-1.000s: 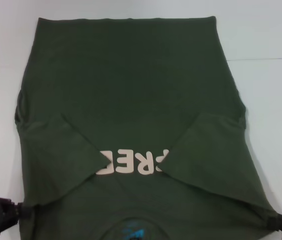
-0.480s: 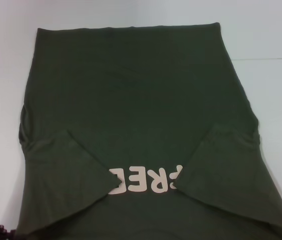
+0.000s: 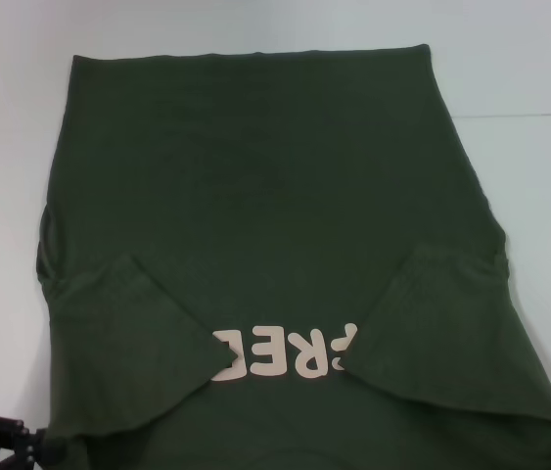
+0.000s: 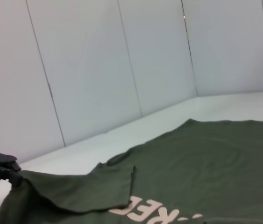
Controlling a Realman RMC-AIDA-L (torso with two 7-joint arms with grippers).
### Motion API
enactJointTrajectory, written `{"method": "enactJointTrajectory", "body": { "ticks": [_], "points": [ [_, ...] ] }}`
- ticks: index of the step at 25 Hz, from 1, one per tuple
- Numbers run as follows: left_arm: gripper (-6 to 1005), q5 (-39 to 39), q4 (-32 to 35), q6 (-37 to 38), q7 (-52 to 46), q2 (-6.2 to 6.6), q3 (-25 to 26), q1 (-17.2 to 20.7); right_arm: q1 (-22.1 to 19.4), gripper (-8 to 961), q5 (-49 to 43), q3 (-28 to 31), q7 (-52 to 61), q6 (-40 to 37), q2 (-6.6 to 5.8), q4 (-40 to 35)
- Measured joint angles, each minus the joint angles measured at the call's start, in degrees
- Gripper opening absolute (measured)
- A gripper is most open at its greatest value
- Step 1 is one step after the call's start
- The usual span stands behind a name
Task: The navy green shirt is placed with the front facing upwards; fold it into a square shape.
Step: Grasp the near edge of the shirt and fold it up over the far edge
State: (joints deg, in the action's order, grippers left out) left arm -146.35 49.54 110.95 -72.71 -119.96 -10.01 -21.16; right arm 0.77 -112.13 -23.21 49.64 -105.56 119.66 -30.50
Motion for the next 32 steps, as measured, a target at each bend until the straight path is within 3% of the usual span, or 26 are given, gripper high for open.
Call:
{"method": "enactJointTrajectory", "body": {
  "ticks": [10,17,32],
  "points": [
    [79,4.3,-0.91,2.55,7.06,0.49,6.33,0.99,-0.58,26,-0.03,8.9,-1.19,-4.47,-0.04,0.16],
    [83,4.49,-0.97,6.2,11.5,0.51,7.44,2.34,-1.74,26,-0.02,9.93,-3.11,-6.74,0.03,0.64],
    [93,7.47,-3.85,1.77,12.75,0.83,13.82,2.23,1.87,27,0.3,12.29,-3.06,-4.5,-0.06,3.75]
  ]
}}
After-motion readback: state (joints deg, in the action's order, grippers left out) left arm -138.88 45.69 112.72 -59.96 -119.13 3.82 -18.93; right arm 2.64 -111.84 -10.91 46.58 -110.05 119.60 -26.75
